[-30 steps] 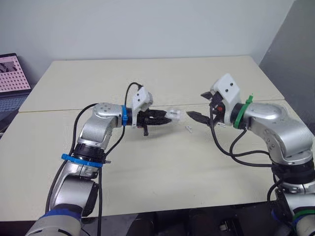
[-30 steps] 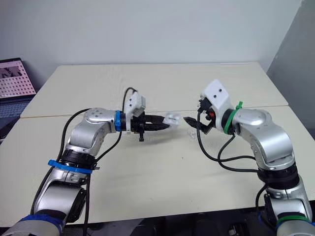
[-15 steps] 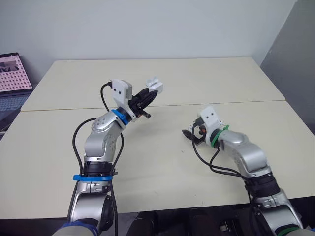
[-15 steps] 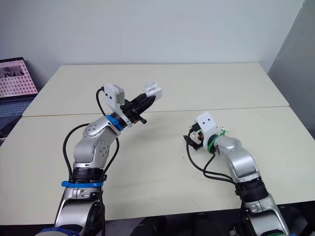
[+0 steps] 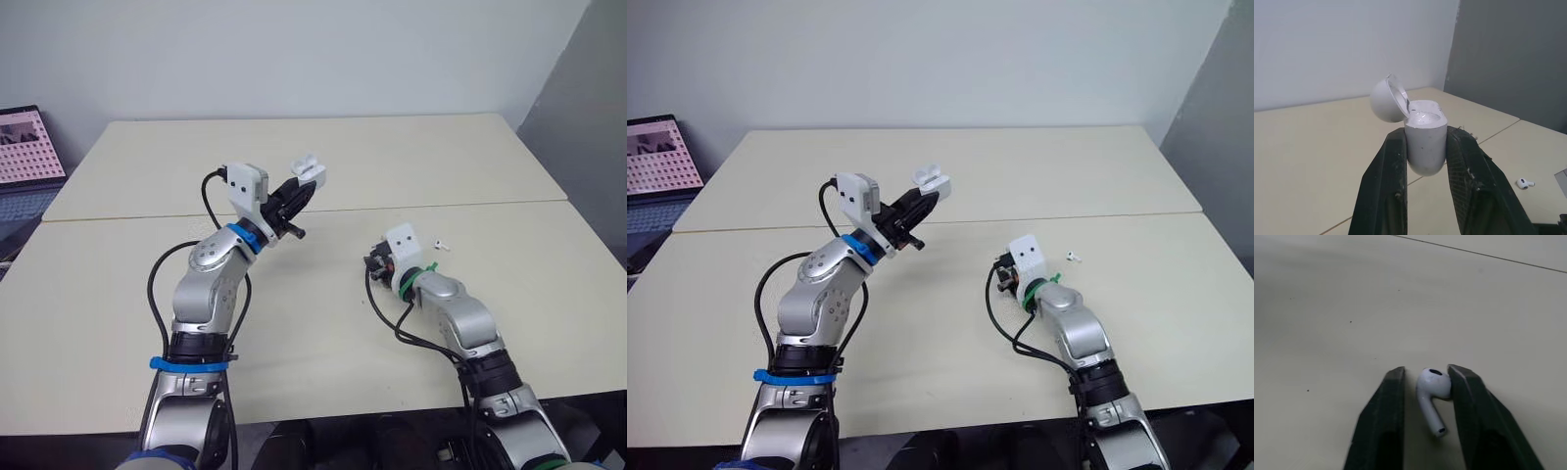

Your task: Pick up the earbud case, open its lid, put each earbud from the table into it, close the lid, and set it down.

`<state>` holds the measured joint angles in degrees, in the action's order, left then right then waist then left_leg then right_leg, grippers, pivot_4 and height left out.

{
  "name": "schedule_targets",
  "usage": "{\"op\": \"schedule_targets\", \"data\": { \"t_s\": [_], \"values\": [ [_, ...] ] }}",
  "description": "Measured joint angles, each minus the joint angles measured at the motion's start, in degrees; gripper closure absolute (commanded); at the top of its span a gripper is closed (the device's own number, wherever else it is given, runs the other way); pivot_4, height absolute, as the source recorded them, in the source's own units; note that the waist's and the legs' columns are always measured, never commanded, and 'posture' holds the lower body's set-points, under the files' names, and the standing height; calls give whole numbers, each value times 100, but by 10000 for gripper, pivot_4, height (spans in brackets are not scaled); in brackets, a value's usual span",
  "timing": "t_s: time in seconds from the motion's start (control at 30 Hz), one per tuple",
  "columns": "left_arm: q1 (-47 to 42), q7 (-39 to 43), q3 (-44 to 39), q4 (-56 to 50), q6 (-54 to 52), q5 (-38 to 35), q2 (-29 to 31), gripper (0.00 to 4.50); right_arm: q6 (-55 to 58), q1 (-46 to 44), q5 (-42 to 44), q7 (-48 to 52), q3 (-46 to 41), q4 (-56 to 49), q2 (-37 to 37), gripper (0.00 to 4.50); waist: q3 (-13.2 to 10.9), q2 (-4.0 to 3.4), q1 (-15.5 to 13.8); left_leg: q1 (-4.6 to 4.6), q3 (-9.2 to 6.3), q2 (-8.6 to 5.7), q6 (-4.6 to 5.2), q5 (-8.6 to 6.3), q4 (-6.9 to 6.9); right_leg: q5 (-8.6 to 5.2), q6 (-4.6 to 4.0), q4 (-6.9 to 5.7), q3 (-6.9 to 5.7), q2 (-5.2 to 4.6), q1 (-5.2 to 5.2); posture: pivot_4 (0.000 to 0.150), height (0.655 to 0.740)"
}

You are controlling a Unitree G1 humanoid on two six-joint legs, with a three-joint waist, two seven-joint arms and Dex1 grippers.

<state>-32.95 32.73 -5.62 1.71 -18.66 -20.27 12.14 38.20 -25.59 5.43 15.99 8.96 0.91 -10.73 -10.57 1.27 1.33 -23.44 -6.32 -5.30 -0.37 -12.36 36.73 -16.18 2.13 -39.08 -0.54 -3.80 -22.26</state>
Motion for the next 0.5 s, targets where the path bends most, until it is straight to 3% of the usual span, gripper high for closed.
{"op": "schedule_targets", "data": {
  "t_s": [0.13, 0.37, 0.5],
  "values": [
    [25, -77, 79, -13, 1, -3, -108, 37672, 75, 310, 44, 261, -40, -455, -422, 40950, 0, 0, -51, 0, 1, -3, 3, -2, 3, 1, 2, 2, 0, -1, 1, 1500, 7400],
    [67, -103, 93, -21, 40, -5, -233, 37672, 389, 571, 559, 2852, 85, -1656, -3316, 40950, -2, -3, -105, -6, 3, 7, 24, -15, 10, 2, 8, 12, -8, 3, 6, 1500, 7400],
    [190, -79, 137, -36, 128, -5, -283, 37672, 71, 681, 683, 4390, 157, -1580, -4970, 40950, -2, -5, -98, -6, 11, 12, 24, -15, 9, 1, 9, 12, -7, 3, 6, 1500, 7400]
  ]
}}
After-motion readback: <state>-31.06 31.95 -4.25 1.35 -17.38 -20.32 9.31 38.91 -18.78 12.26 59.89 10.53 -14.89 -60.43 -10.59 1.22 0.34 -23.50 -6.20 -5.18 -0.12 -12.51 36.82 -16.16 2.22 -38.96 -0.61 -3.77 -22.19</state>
